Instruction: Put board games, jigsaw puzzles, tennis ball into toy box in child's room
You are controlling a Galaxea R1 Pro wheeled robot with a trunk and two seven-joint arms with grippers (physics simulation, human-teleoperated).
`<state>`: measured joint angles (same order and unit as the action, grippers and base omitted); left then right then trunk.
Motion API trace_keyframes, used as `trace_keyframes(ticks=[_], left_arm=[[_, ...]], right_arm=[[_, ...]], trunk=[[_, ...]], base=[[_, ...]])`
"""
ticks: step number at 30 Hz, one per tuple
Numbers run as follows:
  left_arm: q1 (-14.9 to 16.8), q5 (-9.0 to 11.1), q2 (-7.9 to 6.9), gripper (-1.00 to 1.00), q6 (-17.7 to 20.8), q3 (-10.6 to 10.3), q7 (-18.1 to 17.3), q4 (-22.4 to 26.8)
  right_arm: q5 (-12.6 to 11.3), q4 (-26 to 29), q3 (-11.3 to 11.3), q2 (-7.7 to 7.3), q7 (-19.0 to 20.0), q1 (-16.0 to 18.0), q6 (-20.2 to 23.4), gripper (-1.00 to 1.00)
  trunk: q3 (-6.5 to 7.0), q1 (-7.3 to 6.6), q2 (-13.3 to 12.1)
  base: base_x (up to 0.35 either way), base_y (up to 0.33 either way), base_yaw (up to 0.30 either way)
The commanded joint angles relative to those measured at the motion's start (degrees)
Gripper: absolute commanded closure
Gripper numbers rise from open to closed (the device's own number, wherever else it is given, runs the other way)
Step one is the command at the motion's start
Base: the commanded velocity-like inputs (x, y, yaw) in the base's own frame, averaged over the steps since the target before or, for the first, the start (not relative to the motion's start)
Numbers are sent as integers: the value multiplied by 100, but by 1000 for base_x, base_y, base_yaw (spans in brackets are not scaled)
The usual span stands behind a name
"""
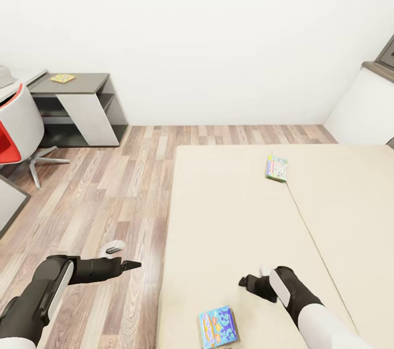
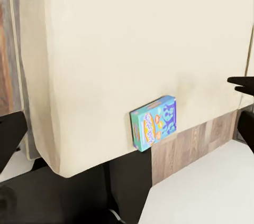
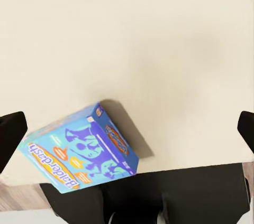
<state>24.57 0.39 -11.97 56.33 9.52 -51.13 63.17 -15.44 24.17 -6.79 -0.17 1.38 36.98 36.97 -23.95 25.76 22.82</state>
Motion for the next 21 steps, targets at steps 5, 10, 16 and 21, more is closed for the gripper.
trace_keyframes(ticks=[5,10,16,21], left_arm=[[4,5,1,-100,45,15,50,3],[4,5,2,-100,45,14,64,3],[4,6,2,-100,45,11,67,3],[4,8,2,-100,45,12,68,3]], right_arm=[[12,194,229,43,12,52,49,-100],[14,228,386,161,11,109,48,-100],[22,232,454,220,13,128,55,-100],[23,218,470,234,17,133,62,-100]], trunk=[[-56,3,10],[-104,3,10],[-160,3,10],[-208,3,10]], base=[[0,0,0],[0,0,0],[0,0,0],[0,0,0]])
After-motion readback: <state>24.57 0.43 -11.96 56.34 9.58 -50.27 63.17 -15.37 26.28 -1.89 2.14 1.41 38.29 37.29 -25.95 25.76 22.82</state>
